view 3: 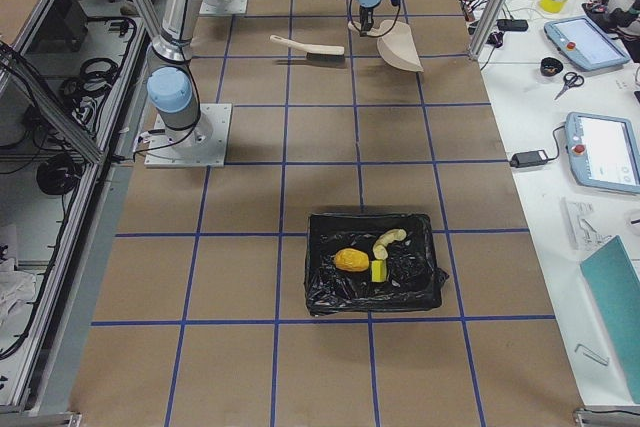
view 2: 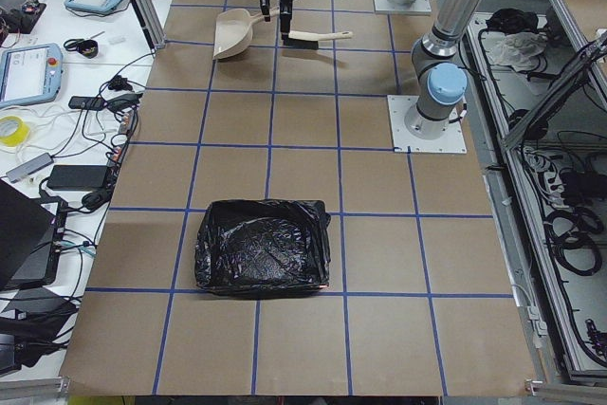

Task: Sweep and dump trash in nearest bin
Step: 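Lower the dustpan onto the table with the right gripper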

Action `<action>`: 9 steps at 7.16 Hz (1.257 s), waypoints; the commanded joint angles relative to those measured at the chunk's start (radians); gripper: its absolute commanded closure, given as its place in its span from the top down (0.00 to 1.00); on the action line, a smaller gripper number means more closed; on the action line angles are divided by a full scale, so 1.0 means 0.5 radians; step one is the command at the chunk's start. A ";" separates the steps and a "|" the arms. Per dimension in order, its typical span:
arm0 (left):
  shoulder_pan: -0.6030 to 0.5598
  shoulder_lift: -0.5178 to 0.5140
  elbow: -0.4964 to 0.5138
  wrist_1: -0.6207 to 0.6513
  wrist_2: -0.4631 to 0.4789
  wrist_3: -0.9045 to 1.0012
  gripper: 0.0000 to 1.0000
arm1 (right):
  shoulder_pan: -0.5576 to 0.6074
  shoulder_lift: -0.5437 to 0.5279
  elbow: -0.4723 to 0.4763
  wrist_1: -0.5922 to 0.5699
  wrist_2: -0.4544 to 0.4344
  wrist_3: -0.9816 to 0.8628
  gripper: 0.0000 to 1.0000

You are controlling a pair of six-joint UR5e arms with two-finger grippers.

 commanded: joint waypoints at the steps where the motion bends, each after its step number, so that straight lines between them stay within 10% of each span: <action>1: 0.001 -0.005 0.002 0.000 0.004 0.000 1.00 | 0.000 0.005 0.002 -0.004 0.009 -0.007 0.00; 9: 0.001 0.001 -0.019 0.003 0.007 0.000 1.00 | 0.003 0.011 0.030 0.005 0.003 -0.025 0.00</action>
